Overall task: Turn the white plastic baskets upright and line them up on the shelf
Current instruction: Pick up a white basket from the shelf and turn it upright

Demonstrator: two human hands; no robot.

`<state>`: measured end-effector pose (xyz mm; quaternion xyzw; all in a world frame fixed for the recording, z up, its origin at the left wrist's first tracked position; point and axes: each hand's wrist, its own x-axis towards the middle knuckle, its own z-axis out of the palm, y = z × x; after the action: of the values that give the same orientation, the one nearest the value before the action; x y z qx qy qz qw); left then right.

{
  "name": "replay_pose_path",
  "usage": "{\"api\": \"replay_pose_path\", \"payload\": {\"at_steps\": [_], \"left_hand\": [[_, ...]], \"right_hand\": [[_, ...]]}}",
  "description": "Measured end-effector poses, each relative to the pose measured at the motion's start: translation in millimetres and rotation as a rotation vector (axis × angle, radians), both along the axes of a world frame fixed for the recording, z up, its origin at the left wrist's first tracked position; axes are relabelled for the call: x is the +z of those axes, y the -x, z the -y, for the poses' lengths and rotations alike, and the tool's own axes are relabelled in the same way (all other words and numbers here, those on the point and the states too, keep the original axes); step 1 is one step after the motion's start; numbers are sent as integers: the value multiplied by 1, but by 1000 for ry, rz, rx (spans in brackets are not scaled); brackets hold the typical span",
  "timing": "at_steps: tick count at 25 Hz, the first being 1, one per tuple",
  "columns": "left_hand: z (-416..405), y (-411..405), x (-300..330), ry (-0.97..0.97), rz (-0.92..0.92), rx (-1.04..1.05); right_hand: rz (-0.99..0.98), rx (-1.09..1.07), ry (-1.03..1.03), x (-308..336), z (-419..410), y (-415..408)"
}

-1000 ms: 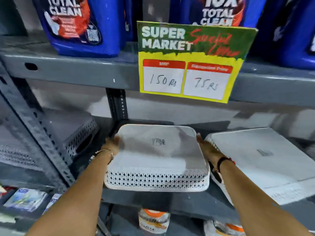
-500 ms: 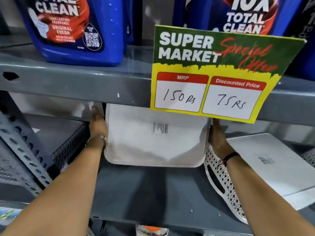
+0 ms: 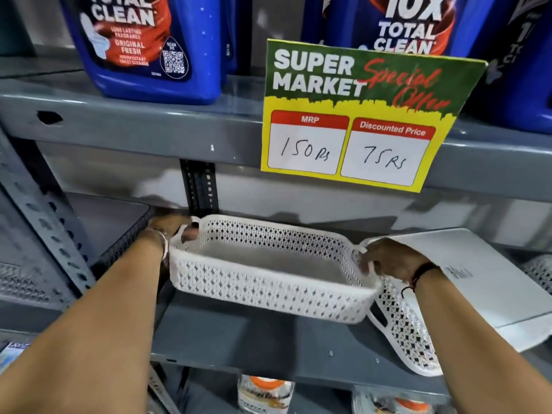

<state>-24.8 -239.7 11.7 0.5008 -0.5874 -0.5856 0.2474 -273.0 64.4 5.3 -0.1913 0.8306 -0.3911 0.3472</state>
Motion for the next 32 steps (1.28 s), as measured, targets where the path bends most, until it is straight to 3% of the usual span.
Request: {"api": "replay_pose_path", "payload": {"at_steps": [3, 7, 21, 24, 27, 30, 32], "left_hand": [[-15, -6, -17, -89, 102, -64], [-18, -15, -39, -71, 272, -5], [-23, -18, -51, 2, 401, 55], [-34, -9, -41, 122, 577, 33], [-56, 14, -23, 439, 854, -38], [-90, 63, 2, 579, 757, -117], [-120, 104, 15, 648, 702, -211]], "right_hand": [[49, -36, -96, -16, 3, -4], [-31, 35, -252, -29, 7, -12], [143, 123, -339, -36, 1, -9], [167, 151, -311, -27, -2, -14], [-34, 95, -229, -5, -11, -3], [-256, -139, -73, 14, -34, 31], [-415, -212, -97, 22, -61, 57]]}}
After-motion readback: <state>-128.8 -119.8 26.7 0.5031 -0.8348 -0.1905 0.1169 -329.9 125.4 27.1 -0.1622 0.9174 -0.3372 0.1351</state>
